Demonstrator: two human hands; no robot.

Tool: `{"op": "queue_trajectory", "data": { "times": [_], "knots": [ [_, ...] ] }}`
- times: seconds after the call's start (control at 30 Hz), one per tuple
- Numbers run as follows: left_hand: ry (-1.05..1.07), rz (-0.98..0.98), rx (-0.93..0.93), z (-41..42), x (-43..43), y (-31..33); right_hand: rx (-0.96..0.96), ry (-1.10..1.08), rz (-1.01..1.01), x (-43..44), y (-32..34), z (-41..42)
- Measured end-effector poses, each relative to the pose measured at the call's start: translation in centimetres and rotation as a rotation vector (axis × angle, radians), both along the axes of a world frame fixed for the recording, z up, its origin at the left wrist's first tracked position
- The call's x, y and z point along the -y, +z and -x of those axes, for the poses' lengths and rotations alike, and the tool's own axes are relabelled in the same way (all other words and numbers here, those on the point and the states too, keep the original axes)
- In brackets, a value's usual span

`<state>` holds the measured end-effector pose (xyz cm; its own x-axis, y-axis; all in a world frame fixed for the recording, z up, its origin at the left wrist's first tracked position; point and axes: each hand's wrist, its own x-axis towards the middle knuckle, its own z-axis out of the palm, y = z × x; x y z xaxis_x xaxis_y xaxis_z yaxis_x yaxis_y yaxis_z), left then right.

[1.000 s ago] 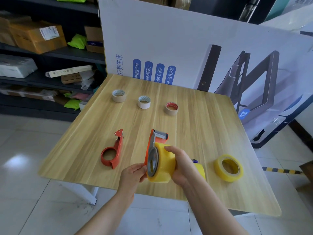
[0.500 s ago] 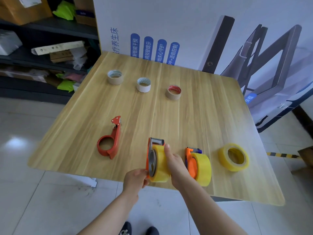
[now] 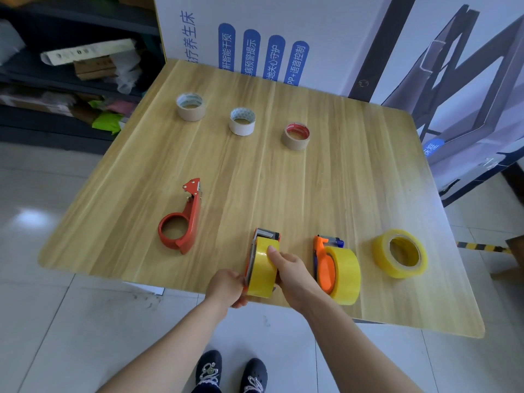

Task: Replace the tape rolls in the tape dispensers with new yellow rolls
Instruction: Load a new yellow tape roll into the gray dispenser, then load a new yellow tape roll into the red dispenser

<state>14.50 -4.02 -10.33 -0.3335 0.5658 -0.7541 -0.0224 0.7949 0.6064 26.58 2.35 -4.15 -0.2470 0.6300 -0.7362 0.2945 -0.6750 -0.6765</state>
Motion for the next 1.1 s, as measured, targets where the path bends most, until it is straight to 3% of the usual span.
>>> {"op": "queue_trajectory", "data": {
  "times": [0.17,0.33,0.73,0.93,1.1],
  "knots": [
    [-0.420,0.083,-0.337,0.3,-0.5,0.9,0.049,0.051,-0.014,0.0,-0.2,-0.3],
    [-0.617,0.142,-0.544,0.4,-0.7,1.7,0.126,0.117,-0.081,0.5,-0.3,-0.5],
    [-0.835,-0.129,-0.972,1.4,-4.7,9.8,0.753,0.454,-0.798,-0.8,4.9,-2.8],
    [-1.012,-0.266,-1.090,-1.7,-7.5,12.3,0.985,0.478,-0.833,-2.4,6.6,-8.1],
    [-1.129,-0.363,-1.147,-6.2,-9.9,12.6,1.116,0.481,-0.714,-3.5,6.6,-13.5]
  ]
}}
